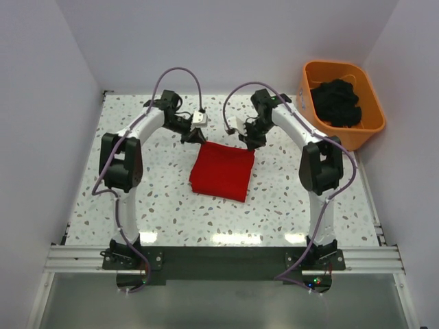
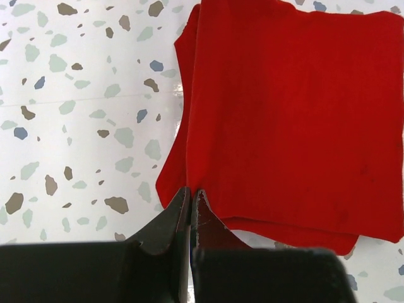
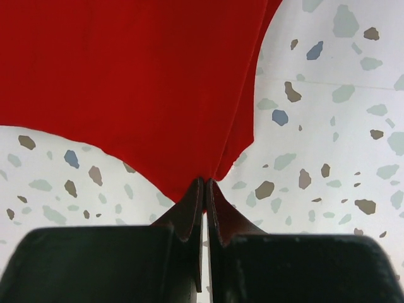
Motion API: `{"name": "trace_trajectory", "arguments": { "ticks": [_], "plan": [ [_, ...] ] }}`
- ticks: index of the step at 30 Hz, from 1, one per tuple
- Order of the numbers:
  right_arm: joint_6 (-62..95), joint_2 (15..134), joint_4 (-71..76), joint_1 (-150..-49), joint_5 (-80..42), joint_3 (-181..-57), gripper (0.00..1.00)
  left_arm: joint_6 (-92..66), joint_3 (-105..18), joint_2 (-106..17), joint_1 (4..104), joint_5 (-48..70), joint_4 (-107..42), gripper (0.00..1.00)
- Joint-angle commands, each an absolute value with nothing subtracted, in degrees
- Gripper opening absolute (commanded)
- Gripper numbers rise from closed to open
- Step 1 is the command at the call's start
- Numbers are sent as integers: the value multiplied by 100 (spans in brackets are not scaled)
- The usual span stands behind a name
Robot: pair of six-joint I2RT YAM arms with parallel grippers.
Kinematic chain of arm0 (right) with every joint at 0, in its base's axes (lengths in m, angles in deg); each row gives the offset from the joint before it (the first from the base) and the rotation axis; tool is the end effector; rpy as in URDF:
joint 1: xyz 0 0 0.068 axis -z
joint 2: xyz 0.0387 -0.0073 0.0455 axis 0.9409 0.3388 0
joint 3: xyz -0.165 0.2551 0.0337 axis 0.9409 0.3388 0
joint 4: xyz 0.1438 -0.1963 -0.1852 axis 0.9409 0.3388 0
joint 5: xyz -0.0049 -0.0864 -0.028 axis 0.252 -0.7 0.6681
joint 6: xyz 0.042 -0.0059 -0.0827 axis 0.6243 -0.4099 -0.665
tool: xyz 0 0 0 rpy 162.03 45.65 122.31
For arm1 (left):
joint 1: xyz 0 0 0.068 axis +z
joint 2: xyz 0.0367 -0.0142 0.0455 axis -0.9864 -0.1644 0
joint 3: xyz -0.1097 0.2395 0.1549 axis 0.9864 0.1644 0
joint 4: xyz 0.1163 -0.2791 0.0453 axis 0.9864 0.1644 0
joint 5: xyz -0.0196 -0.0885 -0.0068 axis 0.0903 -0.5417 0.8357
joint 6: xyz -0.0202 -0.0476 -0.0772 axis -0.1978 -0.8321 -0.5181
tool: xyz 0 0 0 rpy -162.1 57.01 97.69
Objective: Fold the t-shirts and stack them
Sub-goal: Fold the tshirt
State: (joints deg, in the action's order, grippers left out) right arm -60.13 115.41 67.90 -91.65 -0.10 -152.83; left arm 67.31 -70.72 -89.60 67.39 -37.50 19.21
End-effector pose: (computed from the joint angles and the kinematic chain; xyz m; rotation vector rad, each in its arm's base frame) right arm 0.4562 0.2195 0.2152 -2.0002 1.8638 0.4758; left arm 0.4754 -0.1830 0.2030 1.6230 1.5778 -0.9113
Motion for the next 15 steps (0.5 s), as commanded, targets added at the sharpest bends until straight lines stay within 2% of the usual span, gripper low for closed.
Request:
{"name": "trace_trajectory", "arguments": {
  "ticks": [1,5,15],
  "plan": [
    [-6073,11584,6816,-9182,-54,-15412,0,6710,-7356,-9160,6771,-3837,1703,0],
    [-5749,11857,6343,-9182,-309,-15421,0,6368,-7418,-9424,6771,-3573,1466,0],
    [-5423,12323,5094,-9121,-1379,-15298,0,4689,-7418,-9811,6656,-2905,-203,0]
  ]
}}
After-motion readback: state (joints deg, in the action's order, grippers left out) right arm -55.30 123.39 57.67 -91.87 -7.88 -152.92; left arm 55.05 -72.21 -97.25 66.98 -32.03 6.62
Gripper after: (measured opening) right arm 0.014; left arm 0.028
